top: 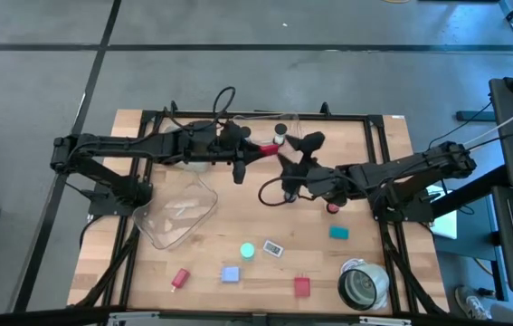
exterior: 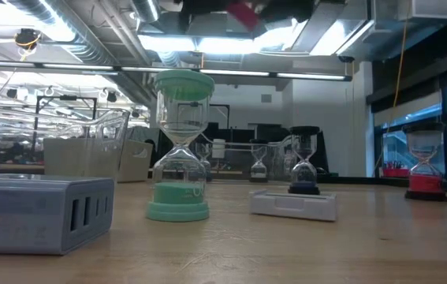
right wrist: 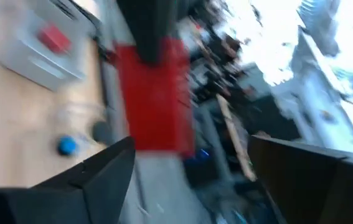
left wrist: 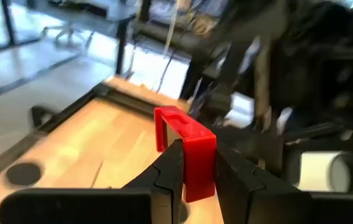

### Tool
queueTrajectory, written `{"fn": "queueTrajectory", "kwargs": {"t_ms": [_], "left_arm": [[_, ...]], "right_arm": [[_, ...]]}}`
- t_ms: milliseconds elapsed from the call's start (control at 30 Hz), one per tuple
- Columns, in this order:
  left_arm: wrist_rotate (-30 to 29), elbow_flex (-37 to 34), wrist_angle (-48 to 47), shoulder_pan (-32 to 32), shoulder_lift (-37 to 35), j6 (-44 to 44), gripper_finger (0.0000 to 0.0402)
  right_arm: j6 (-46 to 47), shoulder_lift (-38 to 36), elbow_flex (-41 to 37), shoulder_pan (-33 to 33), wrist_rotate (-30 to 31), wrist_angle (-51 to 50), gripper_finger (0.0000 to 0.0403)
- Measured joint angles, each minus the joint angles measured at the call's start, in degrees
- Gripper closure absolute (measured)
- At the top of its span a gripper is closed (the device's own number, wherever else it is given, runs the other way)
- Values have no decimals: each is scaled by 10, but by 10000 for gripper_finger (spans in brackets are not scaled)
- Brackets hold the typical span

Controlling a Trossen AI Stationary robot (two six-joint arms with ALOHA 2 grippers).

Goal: Pick & Place Office items
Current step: Put the red digital clock into the bottom transparent bin

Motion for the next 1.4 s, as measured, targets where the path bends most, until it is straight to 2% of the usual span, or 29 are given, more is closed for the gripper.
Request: {"fn": "queueTrajectory", "kwargs": {"t_ms": [67, 167, 333, 433, 567, 667, 733, 867, 1033, 1200, 1400], "left_arm": [[-7, -1, -11, 5, 1, 0, 337], [-18, -1, -26, 17, 1, 0, 337], [-23, 0, -59, 31, 0, -15, 337], [-13, 0, -123, 31, -9, -38, 337], [11, 0, -232, 27, -37, -95, 337], [48, 0, -304, 9, -63, -151, 337], [88, 0, -347, -11, -82, -172, 337], [110, 0, -468, -76, -105, -219, 335], [51, -2, -604, -166, -110, -331, 334], [44, -44, -624, -211, -99, -376, 333], [-7, -110, -627, -191, -85, -379, 333]], "right_arm": [[11, -1, 0, 5, 28, -16, 80], [50, -1, 0, 10, 38, -54, 79], [159, -6, 0, 12, -17, -151, 78], [260, -26, 0, 9, -93, -229, 78], [388, -68, 0, -9, -251, -324, 78], [453, -96, 0, -26, -356, -363, 78], [483, -109, 0, -32, -395, -379, 78], [508, -119, 0, -34, -394, -389, 82], [508, -116, 0, -34, -393, -389, 84], [508, -114, 0, -34, -380, -388, 85], [505, -114, 0, -34, -349, -387, 85]]}}
